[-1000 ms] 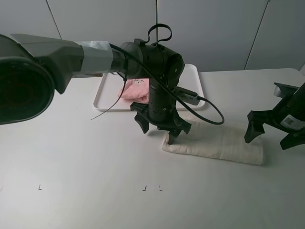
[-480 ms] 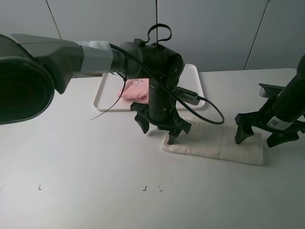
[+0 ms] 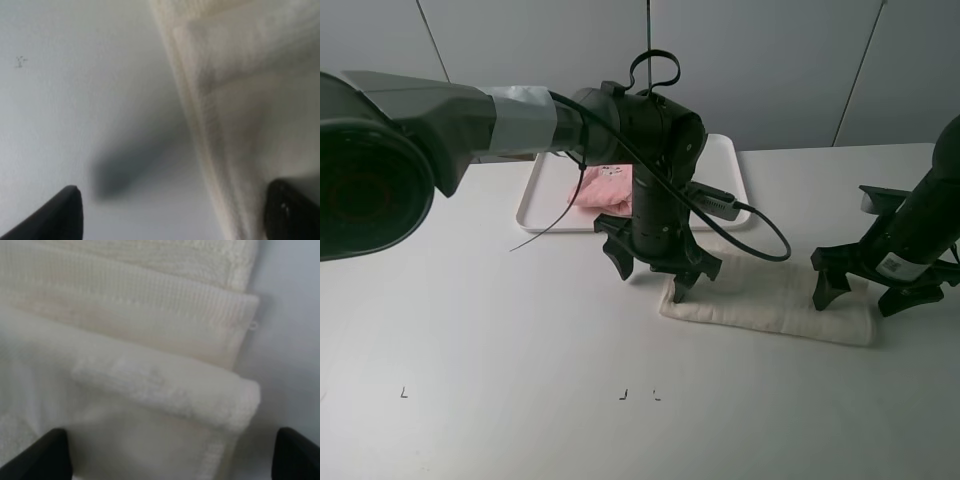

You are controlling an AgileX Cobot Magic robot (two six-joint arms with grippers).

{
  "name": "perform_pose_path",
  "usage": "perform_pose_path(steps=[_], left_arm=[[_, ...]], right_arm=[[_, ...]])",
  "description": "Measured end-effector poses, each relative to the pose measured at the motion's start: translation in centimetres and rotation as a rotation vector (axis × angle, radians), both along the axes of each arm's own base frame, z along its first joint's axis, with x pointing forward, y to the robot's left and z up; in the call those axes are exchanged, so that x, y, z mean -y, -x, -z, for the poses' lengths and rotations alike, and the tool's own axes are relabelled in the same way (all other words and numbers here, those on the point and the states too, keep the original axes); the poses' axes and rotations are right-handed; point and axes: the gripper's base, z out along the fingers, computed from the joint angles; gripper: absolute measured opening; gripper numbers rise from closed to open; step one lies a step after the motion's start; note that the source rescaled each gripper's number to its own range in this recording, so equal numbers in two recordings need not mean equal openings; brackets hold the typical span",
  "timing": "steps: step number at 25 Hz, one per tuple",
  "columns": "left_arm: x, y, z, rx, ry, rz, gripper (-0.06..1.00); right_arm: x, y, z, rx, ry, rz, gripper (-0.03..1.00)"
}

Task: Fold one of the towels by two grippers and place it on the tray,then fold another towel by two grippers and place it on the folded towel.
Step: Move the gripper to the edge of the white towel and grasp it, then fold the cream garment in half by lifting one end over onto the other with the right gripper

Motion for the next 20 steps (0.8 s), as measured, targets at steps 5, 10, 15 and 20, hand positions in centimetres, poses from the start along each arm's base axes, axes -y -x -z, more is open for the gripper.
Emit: perform_pose_path(steps=[5,10,15,20], left_arm=[[0.02,-0.02,0.0,0.002,0.002,0.002,0.94],[0.06,-0.05,0.0,0.006,0.007,0.004,0.94],[0.08,-0.06,0.0,0.007,0.008,0.005,0.94],[0.12,-0.07,0.0,0.007,0.013,0.004,0.94]], right_arm=[[-0.03,-0.15,0.4,-0.009,0.002,0.0,0.84],[-0.02,-0.17,0.63,-0.021,0.004,-0.004,0.77],[-0.05,-0.27,0.84,-0.016,0.001,-0.004,0.37],[-0.25,-0.26,0.93,-0.02,-0.02,-0.003,0.04]])
